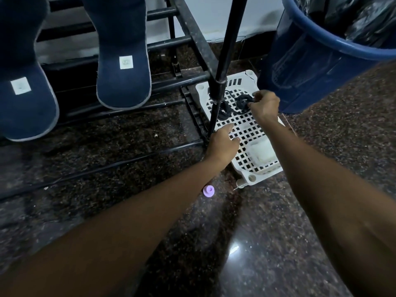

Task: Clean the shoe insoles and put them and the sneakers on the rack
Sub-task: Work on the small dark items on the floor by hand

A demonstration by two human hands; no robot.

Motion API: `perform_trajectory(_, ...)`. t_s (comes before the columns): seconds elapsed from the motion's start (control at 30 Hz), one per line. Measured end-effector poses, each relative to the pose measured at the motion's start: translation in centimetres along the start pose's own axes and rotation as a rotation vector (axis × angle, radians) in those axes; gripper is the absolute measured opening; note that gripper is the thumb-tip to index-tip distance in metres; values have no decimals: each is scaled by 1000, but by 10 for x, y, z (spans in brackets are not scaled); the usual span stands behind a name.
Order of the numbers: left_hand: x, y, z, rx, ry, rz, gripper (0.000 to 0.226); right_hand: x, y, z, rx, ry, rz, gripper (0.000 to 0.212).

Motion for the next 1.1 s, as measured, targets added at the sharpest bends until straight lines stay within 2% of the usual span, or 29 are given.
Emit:
perform_trajectory(0.2,0,3,3,-35,1,-1,50,-3,3,-2,-40,-12,28,34)
perform_trajectory(0.47,-6,1,4,-26,1,-22,50,-7,-3,10,23,-68,-1,43)
perform_trajectory(0.93,-60,-11,31,-41,59,-36,47,-85,9,34,254,-171,48,23)
perform_trajectory(1.1,-85,1,63,-88,5,-23,42,-142,18,30,349,-144,57,18)
Point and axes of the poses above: each hand's wrist, its own x-axis towards the middle knuckle, its own z-axis out of the back of the hand, y = z × x, the point moved 6 cm from there along x, towards the middle knuckle, and after that the axes turned 11 degrees about -x, right-handed, at the moved point
